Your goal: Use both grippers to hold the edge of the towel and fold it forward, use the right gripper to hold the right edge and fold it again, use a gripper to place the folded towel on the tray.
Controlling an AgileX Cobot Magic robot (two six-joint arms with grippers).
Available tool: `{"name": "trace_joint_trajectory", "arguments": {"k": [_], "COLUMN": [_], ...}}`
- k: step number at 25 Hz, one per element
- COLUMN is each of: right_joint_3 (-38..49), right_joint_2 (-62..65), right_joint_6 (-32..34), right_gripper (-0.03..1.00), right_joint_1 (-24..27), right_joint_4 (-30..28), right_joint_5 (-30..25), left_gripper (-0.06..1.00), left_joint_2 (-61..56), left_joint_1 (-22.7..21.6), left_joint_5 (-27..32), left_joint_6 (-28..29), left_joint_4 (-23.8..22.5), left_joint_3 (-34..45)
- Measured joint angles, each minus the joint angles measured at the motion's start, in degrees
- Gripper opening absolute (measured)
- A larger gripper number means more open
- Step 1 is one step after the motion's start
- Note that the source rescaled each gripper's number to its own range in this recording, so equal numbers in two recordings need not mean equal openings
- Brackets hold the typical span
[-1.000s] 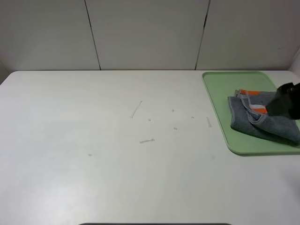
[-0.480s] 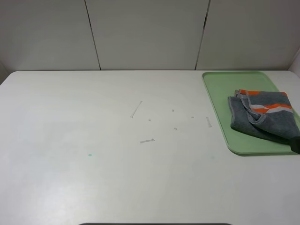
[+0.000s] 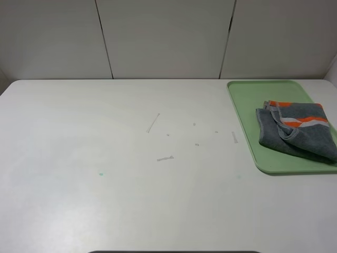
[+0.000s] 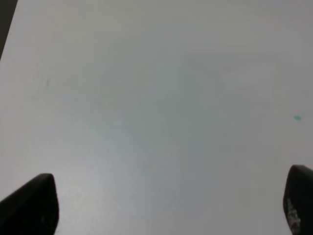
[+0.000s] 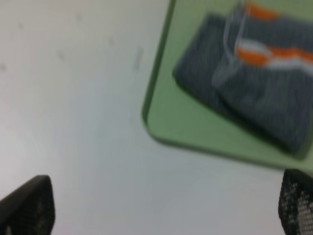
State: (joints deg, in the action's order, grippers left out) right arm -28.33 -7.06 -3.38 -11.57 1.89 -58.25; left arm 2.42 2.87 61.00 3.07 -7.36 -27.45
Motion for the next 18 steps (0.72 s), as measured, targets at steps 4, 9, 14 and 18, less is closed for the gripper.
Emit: {"name": "trace_joint_trajectory", "arguments": {"k": [4, 9, 14, 18], "right_joint_3": [0.0, 0.0, 0.0, 0.0], "right_joint_2": [7.1, 7.4, 7.4, 7.4], "right_joint_6": [0.1, 0.2, 0.2, 0.2], "right_gripper": [1.00, 1.00, 1.00, 1.00], "right_joint_1": [1.1, 5.7, 9.7, 9.9], "right_joint_4": [0.0, -0.2, -0.2, -0.2], "right_joint_5": [0.0, -0.2, -0.2, -0.2], "left_gripper": [0.92, 0.92, 0.92, 0.92], "left_joint_2": [0.0, 0.0, 0.0, 0.0], "left_joint_1": [0.0, 0.0, 0.0, 0.0], "left_joint_5": [0.0, 0.0, 0.0, 0.0], "left_joint_6": [0.0, 0.0, 0.0, 0.0], "left_joint_4": [0.0, -0.1, -0.1, -0.1], "left_joint_3": [0.0, 0.0, 0.0, 0.0]}}
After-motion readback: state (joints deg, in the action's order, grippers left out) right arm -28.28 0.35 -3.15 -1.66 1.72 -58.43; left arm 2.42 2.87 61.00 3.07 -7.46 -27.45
